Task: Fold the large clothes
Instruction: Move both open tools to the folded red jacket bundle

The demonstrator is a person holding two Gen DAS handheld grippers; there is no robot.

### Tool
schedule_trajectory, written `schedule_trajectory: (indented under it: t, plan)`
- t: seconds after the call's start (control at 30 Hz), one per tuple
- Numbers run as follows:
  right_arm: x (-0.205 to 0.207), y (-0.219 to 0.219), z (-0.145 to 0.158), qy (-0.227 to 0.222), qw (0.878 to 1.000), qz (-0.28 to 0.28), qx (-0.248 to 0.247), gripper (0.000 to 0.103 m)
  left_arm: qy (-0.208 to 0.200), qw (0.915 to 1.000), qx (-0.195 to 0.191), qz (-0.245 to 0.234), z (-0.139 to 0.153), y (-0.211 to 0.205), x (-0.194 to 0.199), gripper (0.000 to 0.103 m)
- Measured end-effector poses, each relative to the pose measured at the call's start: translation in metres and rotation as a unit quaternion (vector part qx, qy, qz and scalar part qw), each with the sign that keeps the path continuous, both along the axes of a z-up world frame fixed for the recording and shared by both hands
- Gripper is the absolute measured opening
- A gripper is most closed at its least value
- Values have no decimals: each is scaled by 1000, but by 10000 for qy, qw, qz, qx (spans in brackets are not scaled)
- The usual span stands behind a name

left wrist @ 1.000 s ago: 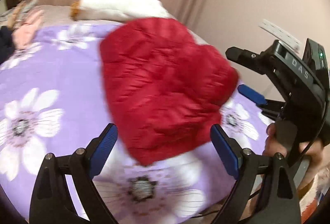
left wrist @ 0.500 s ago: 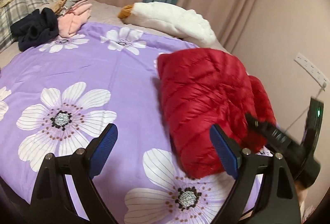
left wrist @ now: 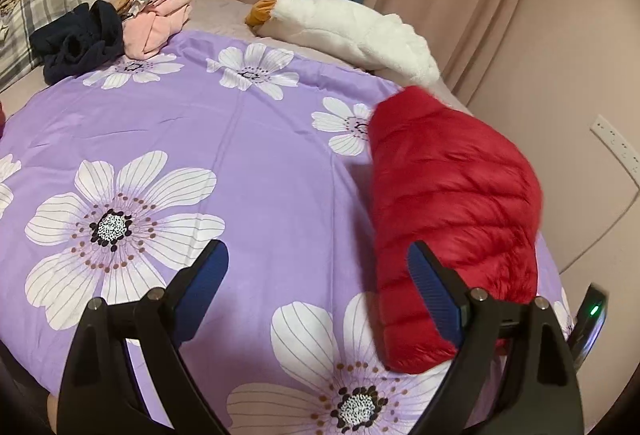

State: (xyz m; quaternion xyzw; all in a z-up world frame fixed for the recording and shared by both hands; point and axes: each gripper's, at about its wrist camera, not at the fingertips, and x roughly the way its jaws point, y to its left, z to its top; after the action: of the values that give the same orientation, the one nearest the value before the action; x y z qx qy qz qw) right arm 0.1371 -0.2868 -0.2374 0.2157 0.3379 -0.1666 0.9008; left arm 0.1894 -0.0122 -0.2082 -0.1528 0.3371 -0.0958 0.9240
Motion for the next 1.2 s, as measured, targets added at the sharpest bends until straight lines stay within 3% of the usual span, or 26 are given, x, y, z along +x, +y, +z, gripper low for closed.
schedule_trajectory:
  t: [0.1,0.17,0.27,0.47,0.57,0.6,0.63,0.77,1.0,1.03,1.1,1.2]
  plan:
    - [1,2,-26,77,9996,-84,-249,28,72,9998,-171,100,-3,4,4,91]
    - [-2,13,-36,-2,9971,-79,-751,28,148,9995,-261,99,-6,6,7,91]
    - [-6,23,-39,-80,9936,-135,-1120,28,187,9995,-205,161,-6,7,9,91]
    - [-16,18,-34,-254,9961,-95,-835,33,55,9993,-206,321,4,11,12,91]
    - [-21,5,-18,-144,9990,-117,-416,51,-114,9992,-107,365,13,7,15,91]
    - [-24,-2,-14,-98,9994,-194,-287,66,-162,9991,-121,378,16,7,15,91]
    - [-27,-7,-9,-105,9995,-269,-126,72,-203,9990,-151,374,19,6,14,91]
    - [-38,-22,18,-490,9978,-218,389,72,-286,9988,-72,403,24,1,16,91]
    - [-53,-20,72,-861,9957,-295,163,73,-559,9970,218,497,33,-6,26,91]
    - [-55,-18,81,-987,9945,-325,113,79,-583,9967,242,512,34,-7,29,91]
    - [-34,-16,93,-1227,9920,-297,72,86,-587,9962,262,585,34,-8,36,91]
    - [-7,-2,112,-1650,9862,30,96,87,-611,9953,133,738,35,-9,50,91]
